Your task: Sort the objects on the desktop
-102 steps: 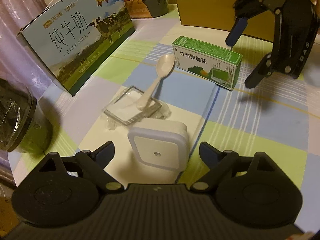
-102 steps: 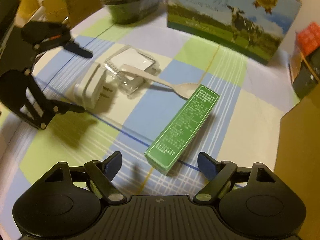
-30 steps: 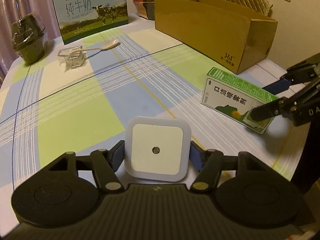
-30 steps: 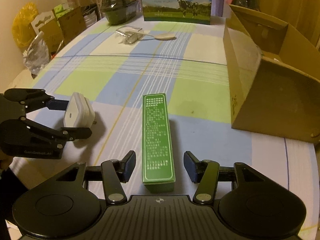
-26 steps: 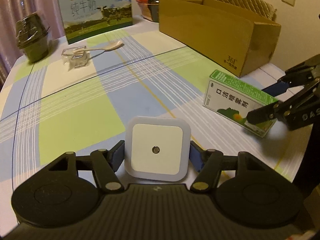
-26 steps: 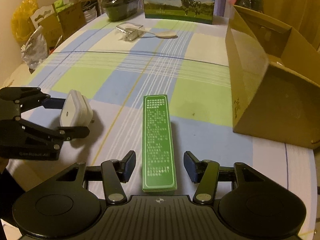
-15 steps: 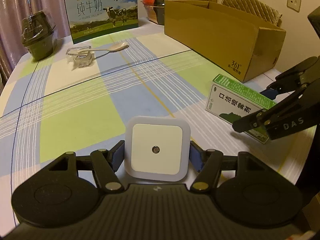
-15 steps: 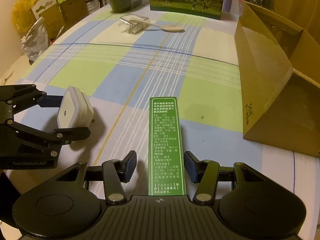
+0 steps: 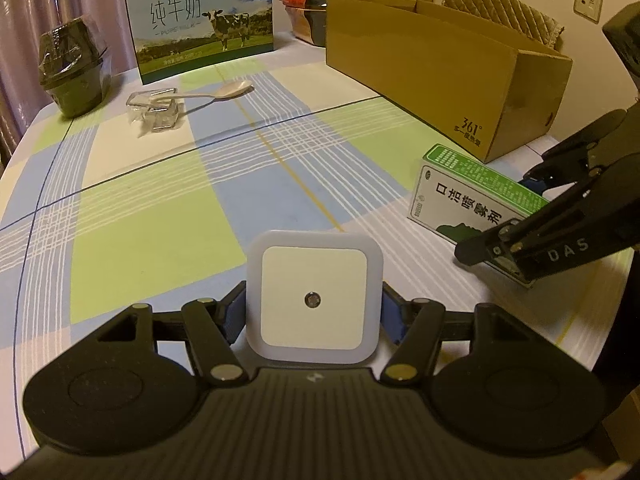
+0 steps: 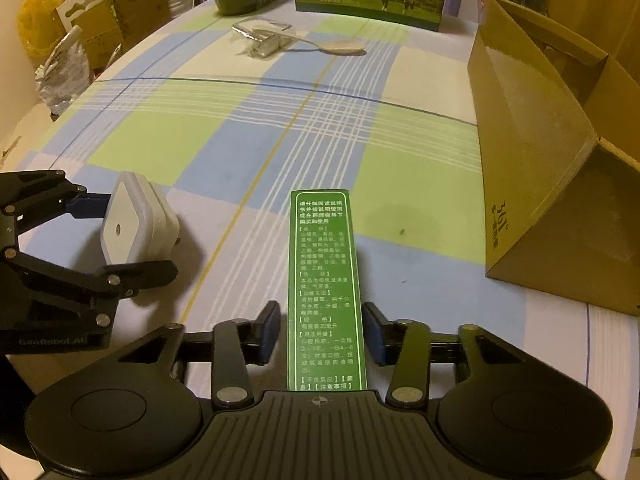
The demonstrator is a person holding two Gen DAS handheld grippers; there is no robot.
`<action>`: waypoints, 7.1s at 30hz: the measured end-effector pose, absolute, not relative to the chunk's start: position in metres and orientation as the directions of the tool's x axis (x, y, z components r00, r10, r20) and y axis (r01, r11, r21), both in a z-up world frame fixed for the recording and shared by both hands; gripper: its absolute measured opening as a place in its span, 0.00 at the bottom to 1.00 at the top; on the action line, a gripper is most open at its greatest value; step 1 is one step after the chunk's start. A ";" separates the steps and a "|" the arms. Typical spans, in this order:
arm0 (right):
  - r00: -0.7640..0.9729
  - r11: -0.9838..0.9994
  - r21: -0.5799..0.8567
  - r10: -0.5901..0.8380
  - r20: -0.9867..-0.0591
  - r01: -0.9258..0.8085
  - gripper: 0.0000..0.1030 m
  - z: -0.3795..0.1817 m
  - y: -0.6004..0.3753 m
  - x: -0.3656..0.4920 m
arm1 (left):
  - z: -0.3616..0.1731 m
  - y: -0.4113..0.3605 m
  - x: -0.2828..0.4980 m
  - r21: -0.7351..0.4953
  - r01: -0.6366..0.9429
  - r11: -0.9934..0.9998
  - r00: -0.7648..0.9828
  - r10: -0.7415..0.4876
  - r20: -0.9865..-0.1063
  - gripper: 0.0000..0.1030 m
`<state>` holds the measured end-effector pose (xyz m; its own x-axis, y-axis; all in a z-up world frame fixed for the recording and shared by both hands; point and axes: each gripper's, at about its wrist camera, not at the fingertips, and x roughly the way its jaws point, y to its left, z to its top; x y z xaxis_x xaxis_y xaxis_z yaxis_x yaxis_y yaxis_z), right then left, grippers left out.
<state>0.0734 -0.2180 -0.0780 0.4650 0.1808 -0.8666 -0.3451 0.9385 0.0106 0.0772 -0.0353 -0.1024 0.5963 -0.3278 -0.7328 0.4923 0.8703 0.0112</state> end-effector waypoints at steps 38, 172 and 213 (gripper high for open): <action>0.643 0.975 0.087 0.202 -0.739 -0.206 0.27 0.001 -0.279 0.027 | -0.042 -0.073 0.051 -0.060 0.375 0.925 0.620 -0.298 -0.726 0.59; 0.769 0.979 0.202 0.115 -0.628 0.018 0.56 0.064 -0.435 0.112 | 0.038 -0.223 0.170 -0.174 0.464 0.868 0.599 -0.453 -0.660 0.67; 0.712 0.955 0.178 0.295 -0.637 -0.237 0.98 0.075 -0.276 0.077 | 0.026 -0.036 0.105 -0.131 0.234 0.963 0.683 -0.259 -0.683 0.99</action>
